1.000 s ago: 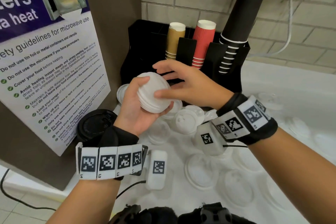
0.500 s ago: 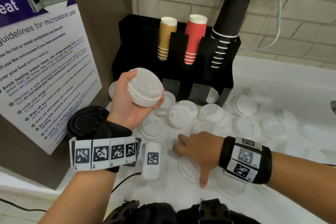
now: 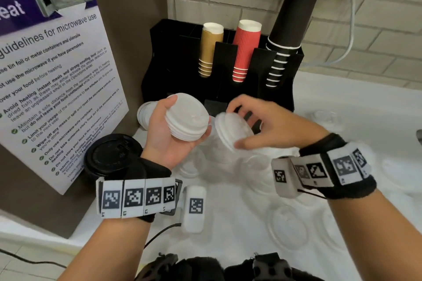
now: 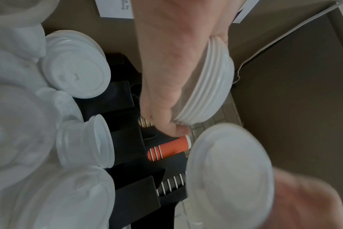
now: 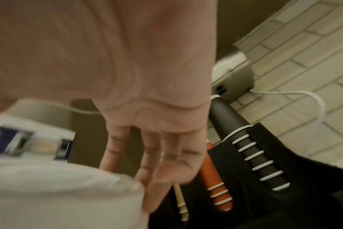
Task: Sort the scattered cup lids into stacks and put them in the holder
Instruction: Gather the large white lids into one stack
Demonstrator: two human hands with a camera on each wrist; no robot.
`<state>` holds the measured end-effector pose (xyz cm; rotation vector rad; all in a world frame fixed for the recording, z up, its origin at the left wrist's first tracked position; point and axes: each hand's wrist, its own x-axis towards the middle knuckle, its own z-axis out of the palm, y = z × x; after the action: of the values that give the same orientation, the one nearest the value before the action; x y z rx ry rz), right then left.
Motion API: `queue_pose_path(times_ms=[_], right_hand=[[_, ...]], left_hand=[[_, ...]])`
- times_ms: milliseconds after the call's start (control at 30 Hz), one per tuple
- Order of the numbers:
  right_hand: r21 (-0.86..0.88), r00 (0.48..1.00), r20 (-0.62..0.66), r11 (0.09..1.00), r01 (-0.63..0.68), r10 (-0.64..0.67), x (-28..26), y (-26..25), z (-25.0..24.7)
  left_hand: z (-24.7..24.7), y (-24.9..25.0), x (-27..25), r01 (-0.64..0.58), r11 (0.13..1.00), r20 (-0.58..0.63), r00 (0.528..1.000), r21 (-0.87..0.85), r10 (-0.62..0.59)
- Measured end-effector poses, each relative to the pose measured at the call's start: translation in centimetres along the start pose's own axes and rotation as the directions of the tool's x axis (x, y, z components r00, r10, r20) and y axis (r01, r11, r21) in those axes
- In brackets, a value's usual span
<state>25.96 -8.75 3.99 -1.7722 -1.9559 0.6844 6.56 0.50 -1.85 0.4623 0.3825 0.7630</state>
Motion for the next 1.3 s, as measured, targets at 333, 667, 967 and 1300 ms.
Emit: queue_pose_path(times_ms=[333,667,967,1300], right_hand=[[0.116,0.941,-0.339,0.992,0.041,0.001,1.2,-2.6,3.8],[0.147,0.961,-0.276,0.988,0.038,0.004,1.6,-2.5,3.3],[0.069,0.972,-0.230,0.995,0.071,-0.053,2.0,-2.9,2.8],[0.228,0.995,-0.078,0.970,0.078,-0.062,5.0,-2.0,1.1]], left_hand=[[0.0,-1.7,0.1,0.050,0.996,0.160,0.985,0.073,-0.061],[0.1,-2.2,0.3,0.057,0.985,0.187,0.978,0.162,-0.087],[0.6,-2.3,0.2,0.057,0.989,0.176,0.981,0.135,-0.081],[0.5,0.4,-0.7,-0.047,0.999,0.092,0.995,-0.023,0.049]])
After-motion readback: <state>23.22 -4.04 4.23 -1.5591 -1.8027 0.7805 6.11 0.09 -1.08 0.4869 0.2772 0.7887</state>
